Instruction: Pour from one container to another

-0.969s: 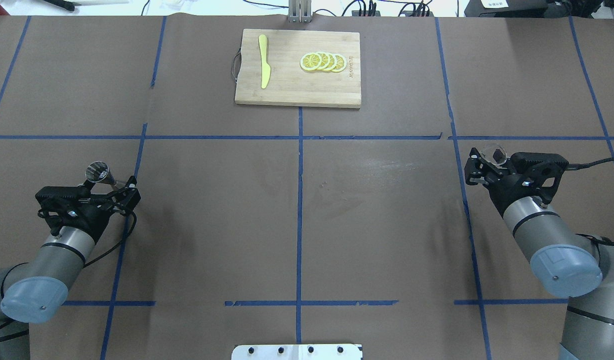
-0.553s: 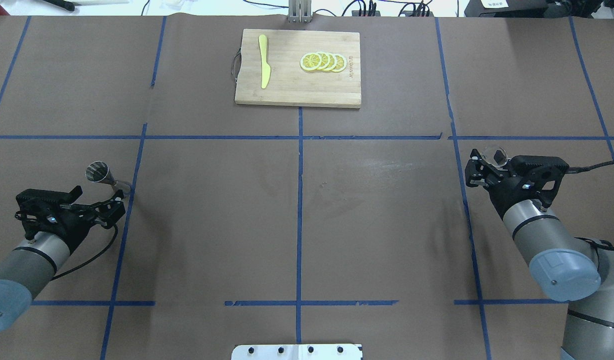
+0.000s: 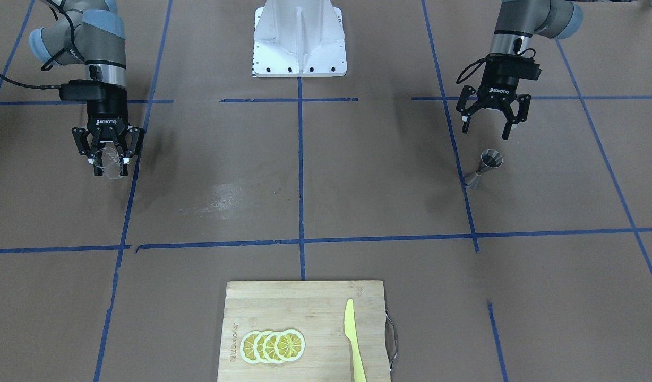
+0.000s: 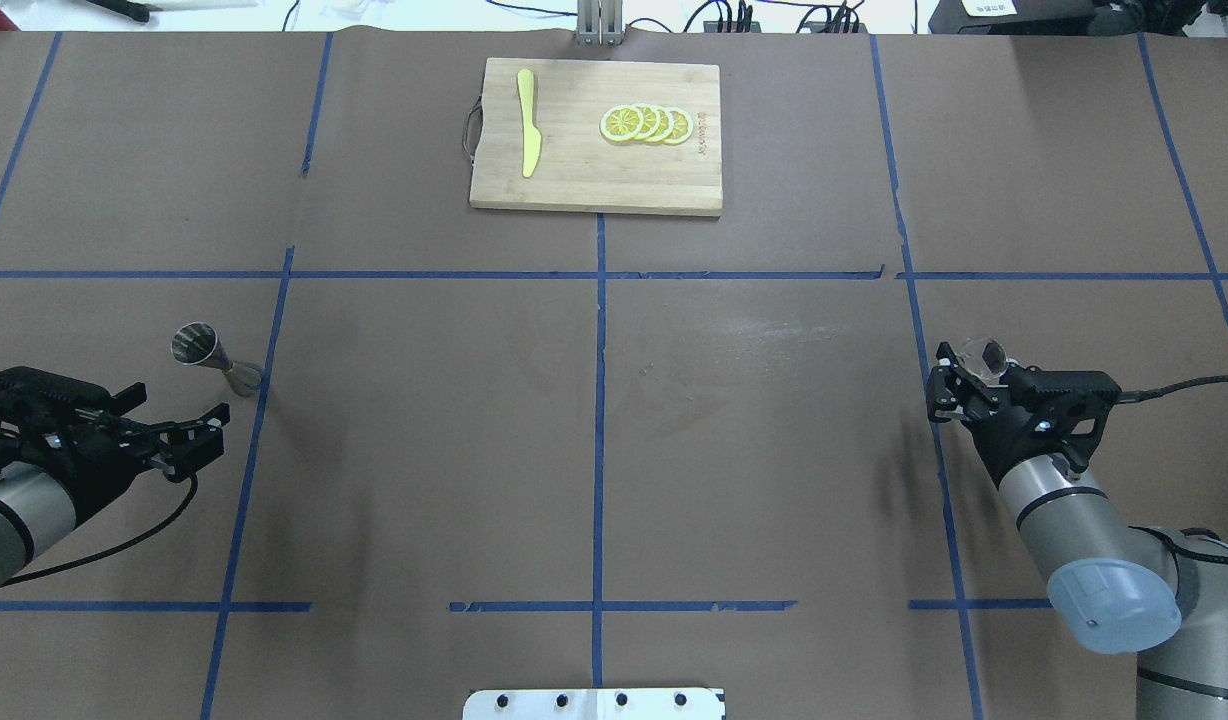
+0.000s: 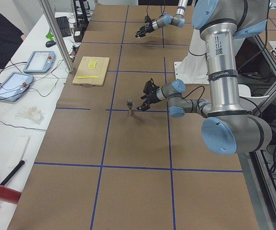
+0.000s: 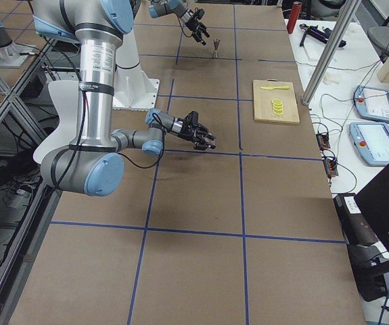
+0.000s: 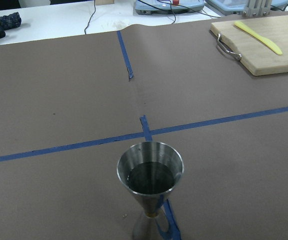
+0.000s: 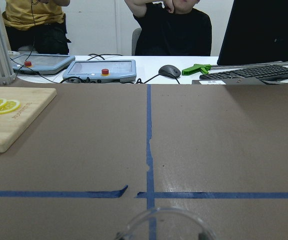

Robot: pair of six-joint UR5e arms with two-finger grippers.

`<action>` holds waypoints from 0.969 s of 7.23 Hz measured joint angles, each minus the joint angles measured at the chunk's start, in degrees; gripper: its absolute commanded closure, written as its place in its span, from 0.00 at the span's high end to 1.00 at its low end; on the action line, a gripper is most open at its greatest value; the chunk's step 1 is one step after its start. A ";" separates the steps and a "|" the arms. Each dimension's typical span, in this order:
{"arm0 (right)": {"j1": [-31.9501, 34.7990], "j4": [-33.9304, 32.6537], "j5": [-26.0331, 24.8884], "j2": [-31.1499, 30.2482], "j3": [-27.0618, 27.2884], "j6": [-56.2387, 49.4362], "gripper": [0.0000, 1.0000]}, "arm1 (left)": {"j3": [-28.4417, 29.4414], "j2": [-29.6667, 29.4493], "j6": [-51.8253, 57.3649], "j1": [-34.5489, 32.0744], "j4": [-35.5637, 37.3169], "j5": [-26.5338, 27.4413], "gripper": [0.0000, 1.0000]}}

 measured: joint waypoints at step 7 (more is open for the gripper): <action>-2.24 4.74 -0.27 0.14 -4.99 -0.67 0.37 | -1.51 0.58 1.76 -2.53 -0.02 -3.57 1.00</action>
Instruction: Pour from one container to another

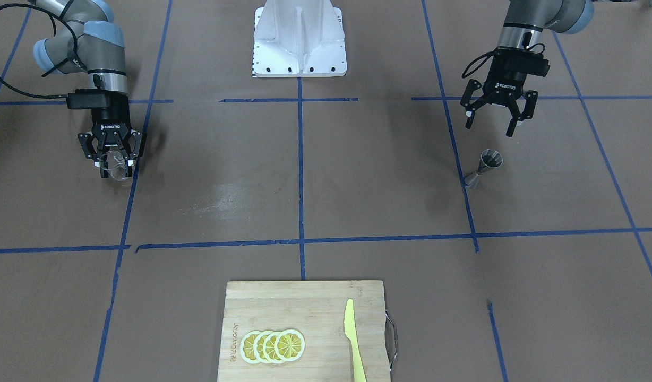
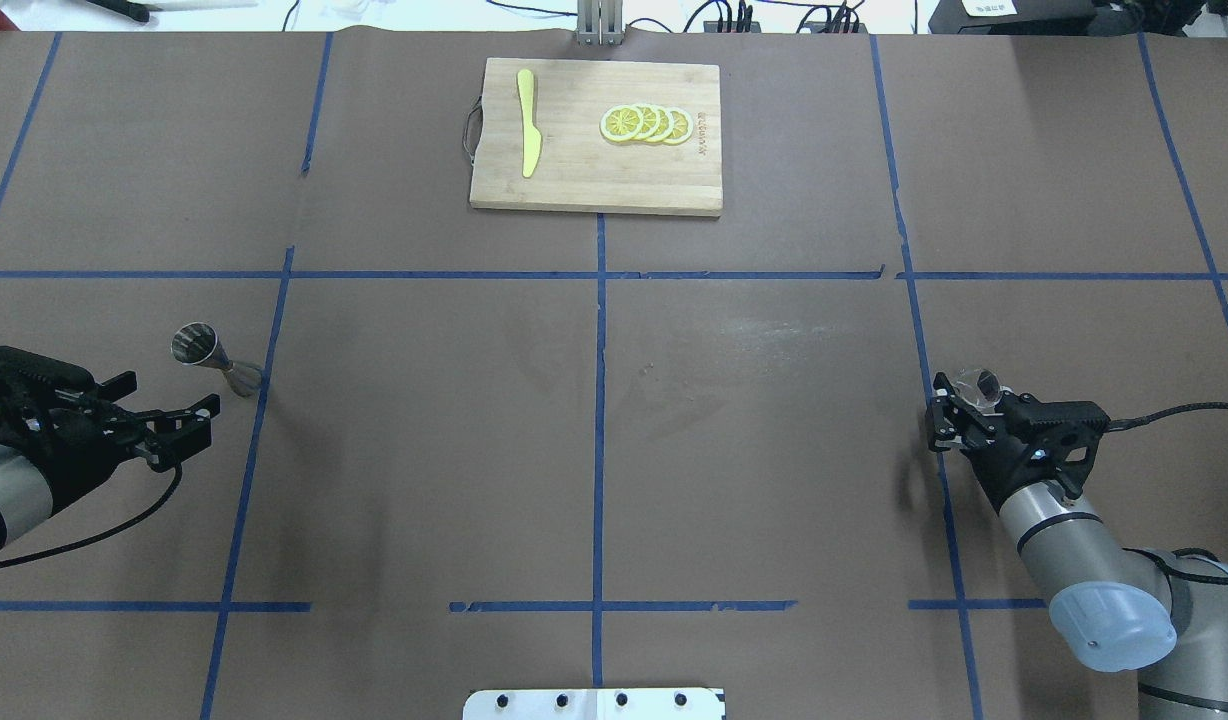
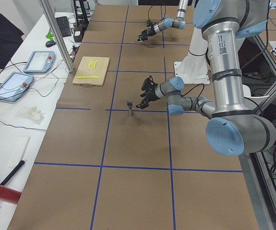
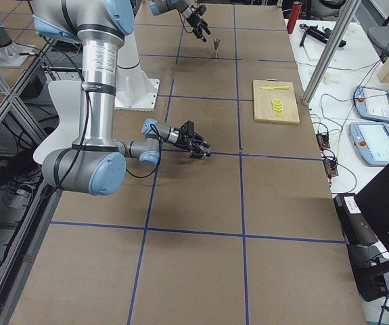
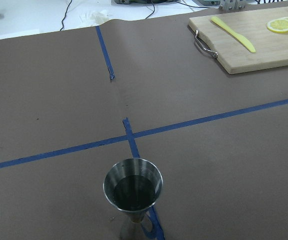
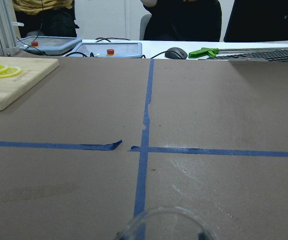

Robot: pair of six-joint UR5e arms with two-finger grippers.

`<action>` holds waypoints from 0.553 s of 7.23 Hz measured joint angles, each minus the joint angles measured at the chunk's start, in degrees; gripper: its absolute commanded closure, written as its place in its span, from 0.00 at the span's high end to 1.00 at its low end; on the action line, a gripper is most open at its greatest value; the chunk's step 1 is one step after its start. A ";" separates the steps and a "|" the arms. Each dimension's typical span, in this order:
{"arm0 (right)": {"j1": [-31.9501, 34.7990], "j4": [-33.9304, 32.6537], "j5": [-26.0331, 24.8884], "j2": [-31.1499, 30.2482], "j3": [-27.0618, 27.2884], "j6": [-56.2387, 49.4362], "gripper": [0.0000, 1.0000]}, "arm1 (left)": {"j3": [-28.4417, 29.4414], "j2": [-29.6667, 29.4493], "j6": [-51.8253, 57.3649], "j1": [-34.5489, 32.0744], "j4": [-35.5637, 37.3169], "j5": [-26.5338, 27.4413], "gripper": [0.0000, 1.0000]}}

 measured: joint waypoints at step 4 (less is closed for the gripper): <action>-0.11 0.09 0.05 0.47 -0.68 -0.14 0.70 | 0.09 -0.08 0.00 -0.16 -0.02 0.00 1.00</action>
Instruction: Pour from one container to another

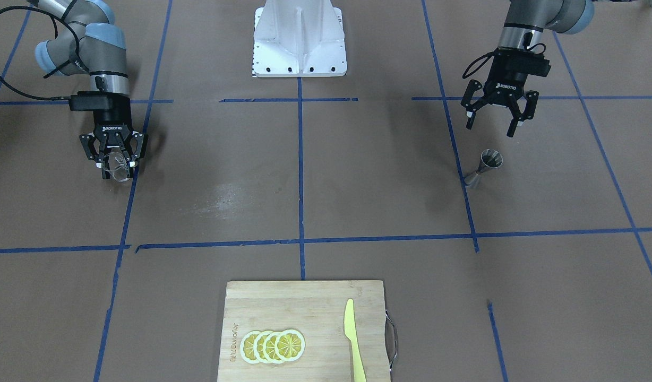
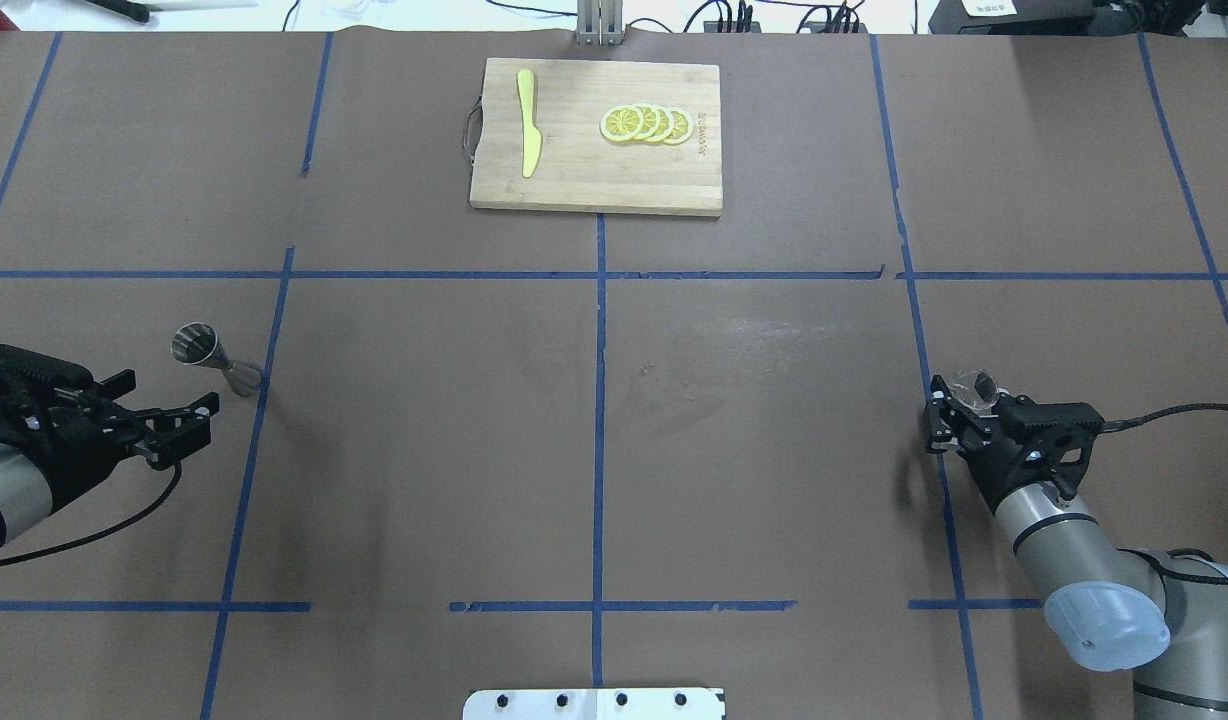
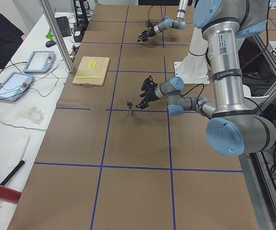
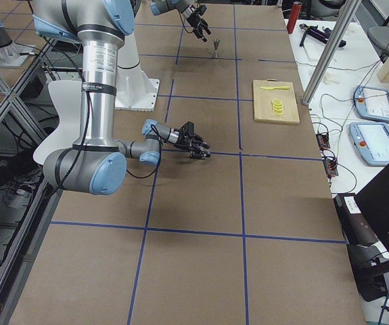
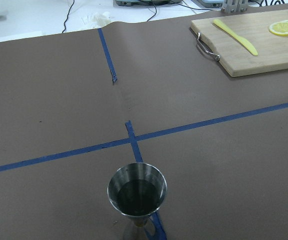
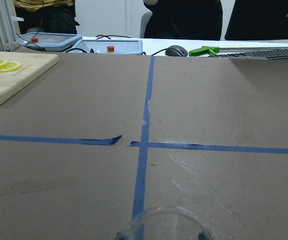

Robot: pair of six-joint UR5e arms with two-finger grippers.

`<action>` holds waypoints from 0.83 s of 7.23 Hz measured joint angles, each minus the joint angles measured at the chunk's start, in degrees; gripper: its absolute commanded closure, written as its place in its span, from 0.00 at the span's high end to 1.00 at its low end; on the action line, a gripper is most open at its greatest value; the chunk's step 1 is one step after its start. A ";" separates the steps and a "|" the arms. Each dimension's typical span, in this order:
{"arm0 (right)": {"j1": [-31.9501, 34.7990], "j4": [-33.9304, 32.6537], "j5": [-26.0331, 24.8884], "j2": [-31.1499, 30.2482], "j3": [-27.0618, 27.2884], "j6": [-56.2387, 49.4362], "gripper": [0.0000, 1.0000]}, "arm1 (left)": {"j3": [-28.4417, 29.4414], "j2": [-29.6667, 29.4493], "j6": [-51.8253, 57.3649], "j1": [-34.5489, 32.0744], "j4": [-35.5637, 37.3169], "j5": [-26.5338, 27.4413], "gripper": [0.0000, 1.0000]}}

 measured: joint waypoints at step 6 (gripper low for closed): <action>0.03 0.01 0.04 0.11 0.48 0.01 1.00 | -0.07 -0.07 0.00 -0.02 0.02 0.00 1.00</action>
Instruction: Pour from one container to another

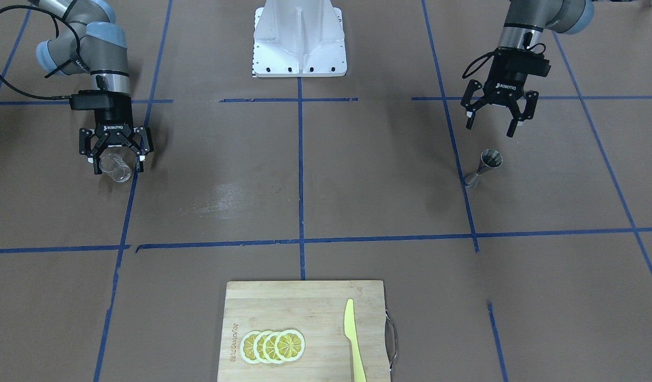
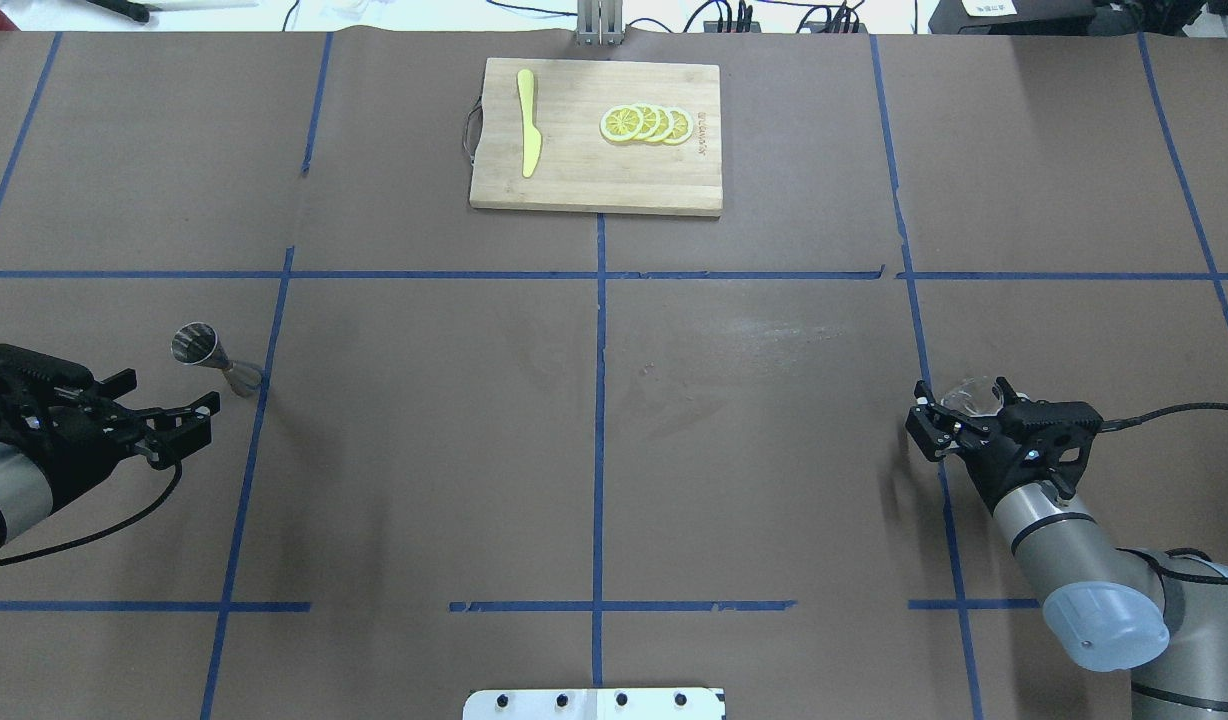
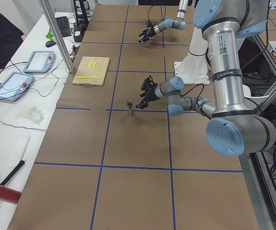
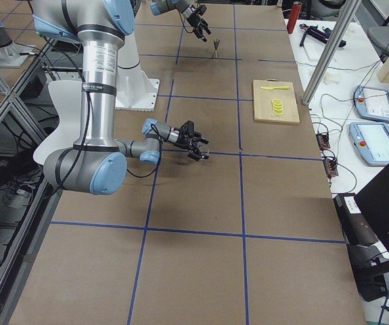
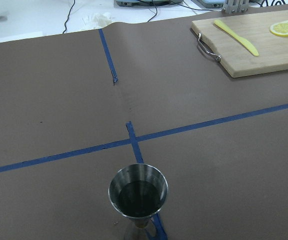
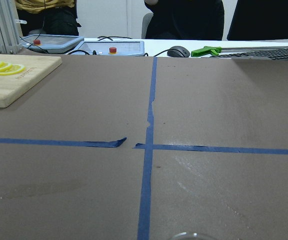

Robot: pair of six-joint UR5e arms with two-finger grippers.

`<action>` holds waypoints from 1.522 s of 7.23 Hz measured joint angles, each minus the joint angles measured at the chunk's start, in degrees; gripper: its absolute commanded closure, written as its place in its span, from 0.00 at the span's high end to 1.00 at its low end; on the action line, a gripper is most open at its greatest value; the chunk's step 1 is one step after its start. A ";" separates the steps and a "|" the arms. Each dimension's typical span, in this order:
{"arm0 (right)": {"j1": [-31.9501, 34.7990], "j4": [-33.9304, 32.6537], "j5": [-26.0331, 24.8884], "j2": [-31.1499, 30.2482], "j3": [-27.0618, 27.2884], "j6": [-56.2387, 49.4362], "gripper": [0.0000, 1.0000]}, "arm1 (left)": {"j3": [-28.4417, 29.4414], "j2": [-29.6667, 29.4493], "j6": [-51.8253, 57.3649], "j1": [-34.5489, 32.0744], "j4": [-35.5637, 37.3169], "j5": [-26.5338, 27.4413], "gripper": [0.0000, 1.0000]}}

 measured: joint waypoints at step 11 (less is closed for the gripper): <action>-3.07 0.96 6.94 -9.83 10.59 -0.20 1.00 | -0.46 -0.59 -0.03 -0.07 0.05 -1.37 1.00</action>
